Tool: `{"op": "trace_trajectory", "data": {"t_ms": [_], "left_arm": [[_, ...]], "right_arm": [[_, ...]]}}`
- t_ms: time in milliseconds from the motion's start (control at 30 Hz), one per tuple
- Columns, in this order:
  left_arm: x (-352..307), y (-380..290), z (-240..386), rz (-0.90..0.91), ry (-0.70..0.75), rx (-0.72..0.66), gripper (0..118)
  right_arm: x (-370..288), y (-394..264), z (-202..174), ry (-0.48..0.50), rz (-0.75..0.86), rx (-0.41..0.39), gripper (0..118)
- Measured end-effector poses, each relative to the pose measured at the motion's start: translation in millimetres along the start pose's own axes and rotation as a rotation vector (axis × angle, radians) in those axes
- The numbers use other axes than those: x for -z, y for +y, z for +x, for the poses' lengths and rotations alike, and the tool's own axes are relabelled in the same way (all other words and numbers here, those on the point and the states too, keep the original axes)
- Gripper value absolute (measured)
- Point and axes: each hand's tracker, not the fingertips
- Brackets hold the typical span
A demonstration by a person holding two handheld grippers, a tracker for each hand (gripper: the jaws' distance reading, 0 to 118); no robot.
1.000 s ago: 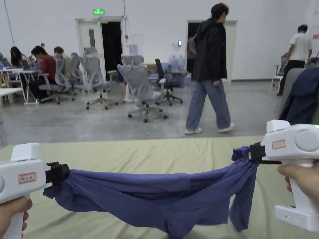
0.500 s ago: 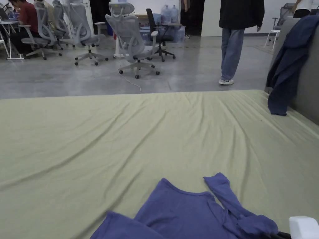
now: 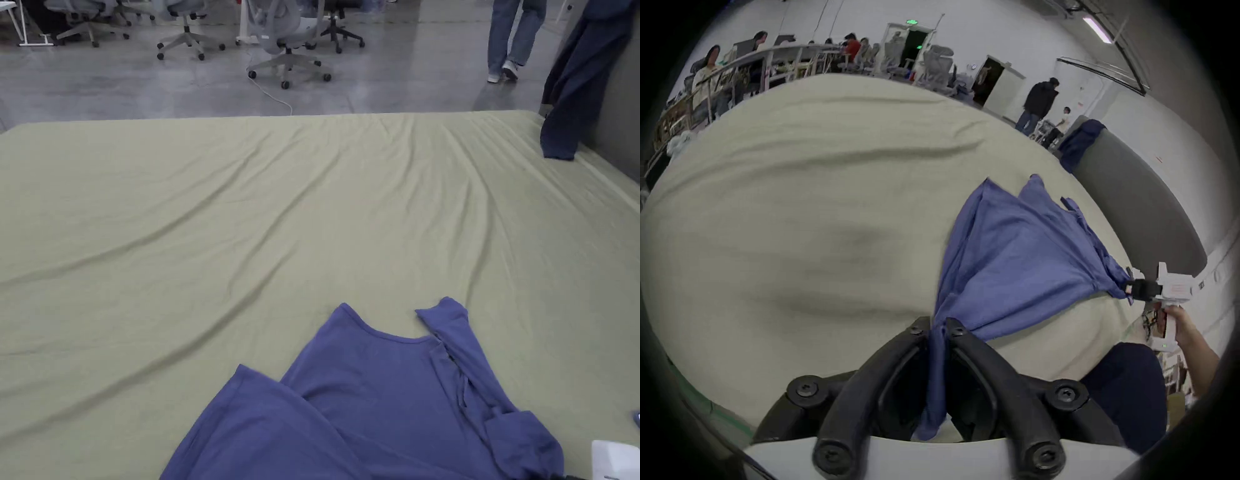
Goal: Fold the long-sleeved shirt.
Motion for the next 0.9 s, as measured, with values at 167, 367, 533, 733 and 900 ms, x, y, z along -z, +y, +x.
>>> {"op": "trace_trajectory", "data": {"t_ms": [167, 367, 533, 733, 900], "left_arm": [[-15.5, 8.6, 7.0, 0.105, 0.141, -0.061, 116], [-72.5, -2.5, 47.7, 0.214, -0.024, -0.116, 116], [-63.3, -22.0, 100.3, 0.01, 0.026, 0.03, 4], [-20.1, 56.0, 131.9, 0.094, -0.026, 0.126, 95], [83.1, 132.5, 149.6, 0.09, 0.107, 0.174, 112]], "right_arm": [[-22.4, 4.8, 14.7, -0.141, 0.076, 0.1, 118], [-93.0, -7.4, 10.2, 0.048, 0.229, 0.213, 118], [-93.2, -34.2, -25.1, -0.045, 0.116, 0.047, 4], [-64.0, -51.9, -53.0, -0.05, 0.048, -0.095, 4], [-48.0, -50.8, -54.0, -0.031, 0.028, -0.056, 4]]}}
